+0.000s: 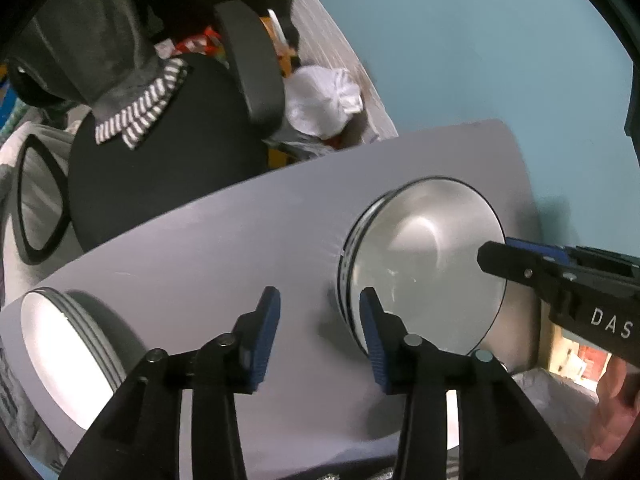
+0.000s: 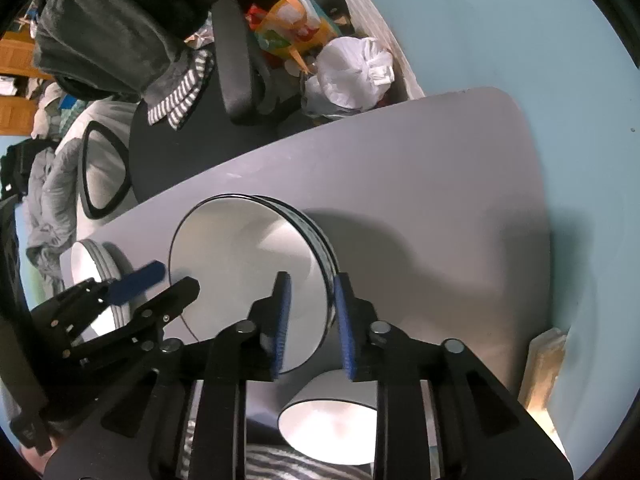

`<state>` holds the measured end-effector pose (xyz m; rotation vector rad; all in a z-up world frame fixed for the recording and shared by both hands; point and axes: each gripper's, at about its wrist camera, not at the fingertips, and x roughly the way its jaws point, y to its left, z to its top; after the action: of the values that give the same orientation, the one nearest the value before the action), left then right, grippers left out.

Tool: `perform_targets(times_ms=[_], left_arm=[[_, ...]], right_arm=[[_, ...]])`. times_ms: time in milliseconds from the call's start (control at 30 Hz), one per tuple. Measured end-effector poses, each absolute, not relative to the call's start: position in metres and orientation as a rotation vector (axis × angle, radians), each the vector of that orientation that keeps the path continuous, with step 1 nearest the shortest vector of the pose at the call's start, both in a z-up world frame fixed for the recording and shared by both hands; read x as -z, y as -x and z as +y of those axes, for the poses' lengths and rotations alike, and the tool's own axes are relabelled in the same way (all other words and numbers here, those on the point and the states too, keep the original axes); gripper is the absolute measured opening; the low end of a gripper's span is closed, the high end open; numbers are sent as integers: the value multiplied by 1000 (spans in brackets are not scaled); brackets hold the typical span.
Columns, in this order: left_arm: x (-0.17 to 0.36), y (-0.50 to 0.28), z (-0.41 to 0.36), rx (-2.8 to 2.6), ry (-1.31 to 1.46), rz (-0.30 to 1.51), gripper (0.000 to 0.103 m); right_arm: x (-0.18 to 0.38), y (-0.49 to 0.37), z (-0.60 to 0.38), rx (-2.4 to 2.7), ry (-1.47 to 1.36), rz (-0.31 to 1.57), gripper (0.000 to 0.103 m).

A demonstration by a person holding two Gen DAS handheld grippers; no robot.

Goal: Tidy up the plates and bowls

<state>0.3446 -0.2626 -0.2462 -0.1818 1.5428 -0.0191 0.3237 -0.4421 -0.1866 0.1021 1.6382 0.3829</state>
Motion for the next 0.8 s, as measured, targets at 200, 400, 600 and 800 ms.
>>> perform_targets(times_ms=[200,400,600,800], left_arm=[[236,-336,-257,21,202,1532,43],[224,-323,-256,49,232,1516,45],[213,-310,-262,87,245,1506,45],[204,-293,-270,130,232,1494,45]], right_arm=[[179,-321,-437,-380,-63,1612,29],[163,-312,-436,-376,-8,1567,37],[147,-294,-438,-373,9,1531,48],[137,-273,-446,-363,6,1520,48]])
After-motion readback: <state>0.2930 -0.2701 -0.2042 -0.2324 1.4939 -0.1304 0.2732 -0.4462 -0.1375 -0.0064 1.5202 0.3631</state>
